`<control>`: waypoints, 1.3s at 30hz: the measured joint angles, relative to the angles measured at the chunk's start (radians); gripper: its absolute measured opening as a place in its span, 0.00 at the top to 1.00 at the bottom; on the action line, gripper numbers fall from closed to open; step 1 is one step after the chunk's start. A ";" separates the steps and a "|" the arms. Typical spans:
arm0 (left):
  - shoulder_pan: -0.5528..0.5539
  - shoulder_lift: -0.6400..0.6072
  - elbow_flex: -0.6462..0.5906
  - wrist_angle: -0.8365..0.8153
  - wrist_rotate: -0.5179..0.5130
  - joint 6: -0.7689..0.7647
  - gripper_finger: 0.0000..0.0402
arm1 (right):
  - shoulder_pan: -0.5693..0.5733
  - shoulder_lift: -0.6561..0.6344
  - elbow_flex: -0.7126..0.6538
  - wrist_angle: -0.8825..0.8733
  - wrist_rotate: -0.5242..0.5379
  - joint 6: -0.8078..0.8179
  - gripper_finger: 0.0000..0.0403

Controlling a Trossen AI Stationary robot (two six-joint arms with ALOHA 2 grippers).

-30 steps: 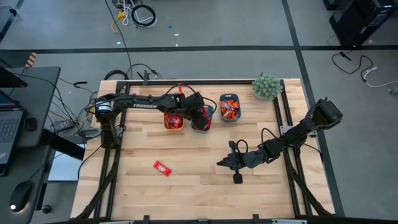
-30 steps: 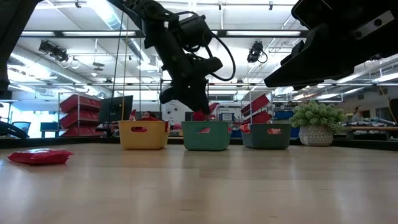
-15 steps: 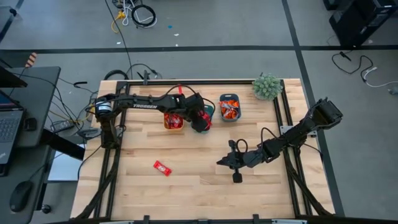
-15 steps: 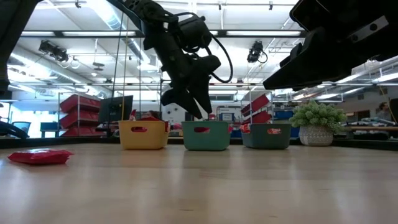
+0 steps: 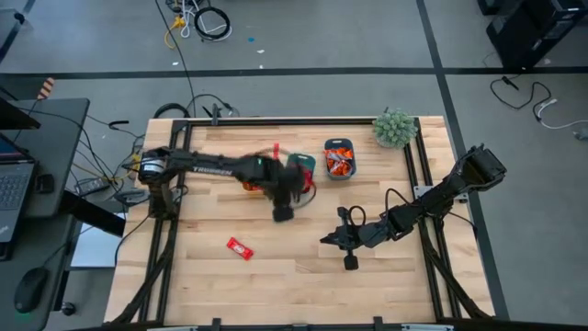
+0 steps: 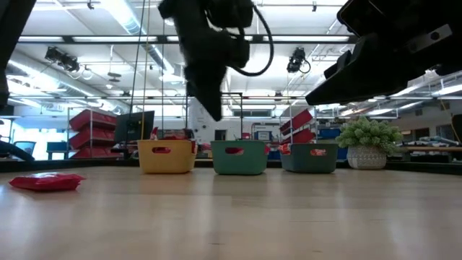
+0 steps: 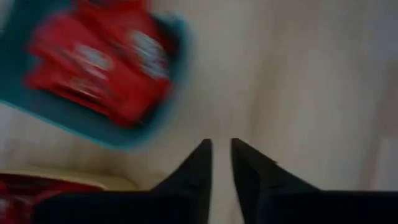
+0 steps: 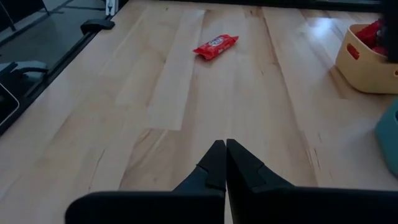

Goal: Sort candy
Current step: Put the red chocolate into the green bin

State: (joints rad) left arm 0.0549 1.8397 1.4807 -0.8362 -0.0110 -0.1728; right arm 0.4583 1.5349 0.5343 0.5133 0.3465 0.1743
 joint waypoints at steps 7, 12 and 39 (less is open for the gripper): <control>-0.186 -0.001 -0.013 -0.125 -0.062 0.028 0.98 | -0.026 0.000 0.000 0.000 0.000 -0.020 1.00; -0.305 -0.003 -0.013 -0.184 -0.083 0.028 0.99 | -0.037 0.000 0.000 0.001 0.000 -0.020 1.00; -0.509 -0.365 -0.522 0.118 -0.014 -0.178 1.00 | -0.075 -0.001 0.000 0.016 -0.028 -0.010 1.00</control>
State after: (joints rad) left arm -0.4541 1.4742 0.9585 -0.7179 -0.0249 -0.3509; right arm 0.3838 1.5341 0.5343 0.5296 0.3183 0.1642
